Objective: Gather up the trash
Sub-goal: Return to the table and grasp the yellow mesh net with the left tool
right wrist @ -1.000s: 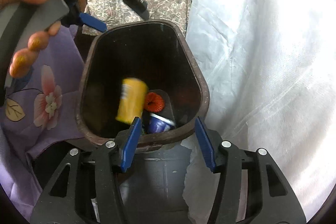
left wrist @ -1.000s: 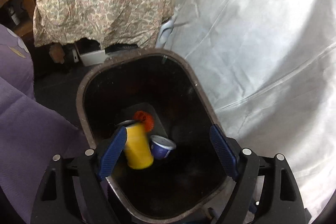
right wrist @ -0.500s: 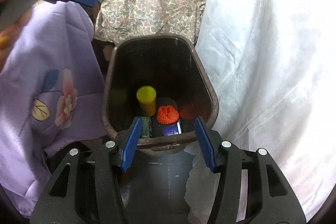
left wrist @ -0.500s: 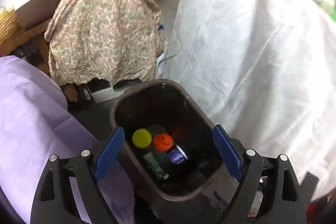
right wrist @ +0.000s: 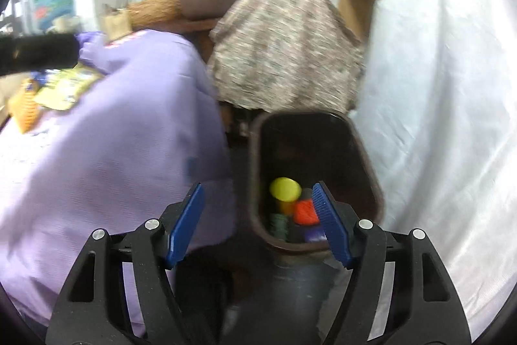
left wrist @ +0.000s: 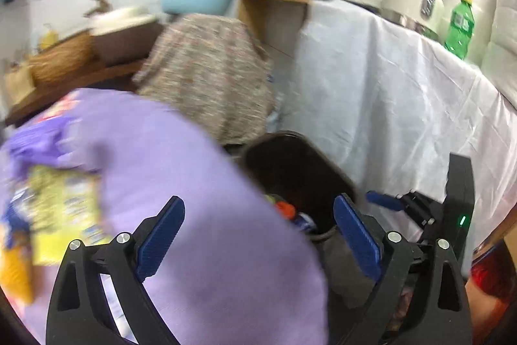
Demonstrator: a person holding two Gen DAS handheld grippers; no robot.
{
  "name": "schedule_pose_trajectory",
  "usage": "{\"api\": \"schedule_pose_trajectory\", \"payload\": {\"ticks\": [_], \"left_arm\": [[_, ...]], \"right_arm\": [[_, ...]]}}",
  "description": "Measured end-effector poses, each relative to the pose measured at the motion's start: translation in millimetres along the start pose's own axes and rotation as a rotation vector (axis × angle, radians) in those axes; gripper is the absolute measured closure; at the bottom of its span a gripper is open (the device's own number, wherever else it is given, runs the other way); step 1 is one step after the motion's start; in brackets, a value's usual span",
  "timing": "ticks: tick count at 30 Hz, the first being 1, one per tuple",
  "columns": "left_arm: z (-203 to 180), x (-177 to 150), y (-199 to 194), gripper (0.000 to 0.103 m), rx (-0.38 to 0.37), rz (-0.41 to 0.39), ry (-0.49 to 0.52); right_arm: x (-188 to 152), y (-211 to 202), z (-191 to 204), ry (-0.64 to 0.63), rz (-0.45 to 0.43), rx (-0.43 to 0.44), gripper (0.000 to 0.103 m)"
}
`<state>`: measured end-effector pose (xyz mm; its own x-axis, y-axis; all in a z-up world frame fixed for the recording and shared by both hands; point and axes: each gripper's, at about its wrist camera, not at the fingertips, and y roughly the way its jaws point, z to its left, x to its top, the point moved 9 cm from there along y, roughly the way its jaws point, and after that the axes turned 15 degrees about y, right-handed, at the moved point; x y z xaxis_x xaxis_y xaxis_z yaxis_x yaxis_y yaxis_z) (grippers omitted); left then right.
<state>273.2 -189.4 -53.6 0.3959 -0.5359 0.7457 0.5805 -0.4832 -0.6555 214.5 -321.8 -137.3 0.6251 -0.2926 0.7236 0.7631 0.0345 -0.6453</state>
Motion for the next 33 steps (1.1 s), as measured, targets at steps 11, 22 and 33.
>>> {"api": "schedule_pose_trajectory", "payload": {"ticks": [11,22,33], "left_arm": [[129,-112,-94,0.008,0.443,0.094,-0.071],[192,-150,-86,0.024,0.557,0.194,-0.080],[197,-162,-93,0.086,0.513,0.160,-0.177]], "right_arm": [[-11,-13,104,-0.067,0.111,0.286,0.034],[-15,-33,159,-0.154,0.107,0.348,0.034],[-22,-31,200,-0.257,0.138,0.392,0.034]]}}
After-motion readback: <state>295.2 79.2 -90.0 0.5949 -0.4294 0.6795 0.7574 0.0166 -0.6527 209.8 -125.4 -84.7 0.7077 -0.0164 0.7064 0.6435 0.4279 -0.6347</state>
